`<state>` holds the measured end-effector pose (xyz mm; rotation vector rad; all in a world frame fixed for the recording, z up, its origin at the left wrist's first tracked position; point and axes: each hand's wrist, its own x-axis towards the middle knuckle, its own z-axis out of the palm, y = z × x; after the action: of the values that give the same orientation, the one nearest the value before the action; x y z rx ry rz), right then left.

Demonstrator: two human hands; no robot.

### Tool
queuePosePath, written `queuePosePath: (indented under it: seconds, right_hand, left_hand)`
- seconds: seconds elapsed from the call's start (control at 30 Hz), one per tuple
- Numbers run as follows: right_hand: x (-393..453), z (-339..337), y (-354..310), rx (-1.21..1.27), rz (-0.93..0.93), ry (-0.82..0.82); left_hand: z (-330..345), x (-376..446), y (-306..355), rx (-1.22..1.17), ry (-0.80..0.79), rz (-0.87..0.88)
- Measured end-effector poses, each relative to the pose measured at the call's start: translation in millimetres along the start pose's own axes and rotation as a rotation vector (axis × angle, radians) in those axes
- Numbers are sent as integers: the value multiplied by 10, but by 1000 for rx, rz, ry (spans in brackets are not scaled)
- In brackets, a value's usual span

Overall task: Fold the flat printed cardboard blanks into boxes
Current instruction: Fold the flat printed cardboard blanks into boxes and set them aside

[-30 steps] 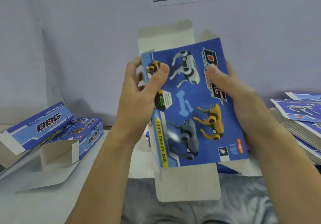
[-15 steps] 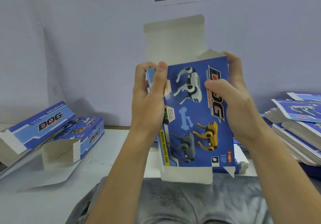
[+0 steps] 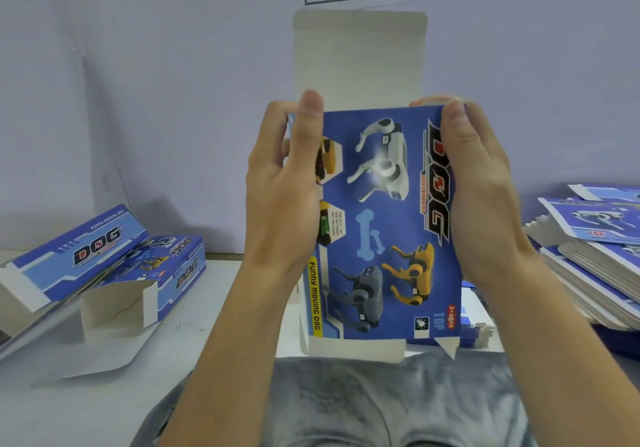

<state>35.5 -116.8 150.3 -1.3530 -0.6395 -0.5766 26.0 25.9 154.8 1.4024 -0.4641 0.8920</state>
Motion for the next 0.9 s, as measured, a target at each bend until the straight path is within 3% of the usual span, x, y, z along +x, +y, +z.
queuePosePath:
  seconds: [0.17, 0.33, 0.5, 0.6, 0.8, 0.9]
  right_hand:
    - [-16, -31, 55, 67, 124, 29]
    - [49, -36, 54, -94, 61, 109]
    - [62, -48, 115, -34, 112, 140]
    - [54, -32, 88, -13, 112, 73]
    - [31, -26, 88, 44, 81, 105]
    - [0, -21, 87, 261, 130, 72]
  left_hand:
    - [-36, 25, -39, -41, 14, -138]
    - [-62, 74, -88, -93, 68, -155]
    - [-68, 41, -82, -191, 57, -208]
    - [-80, 53, -89, -147, 22, -138]
    - [-51, 18, -86, -104, 50, -14]
    - [-63, -9, -113, -213, 50, -56]
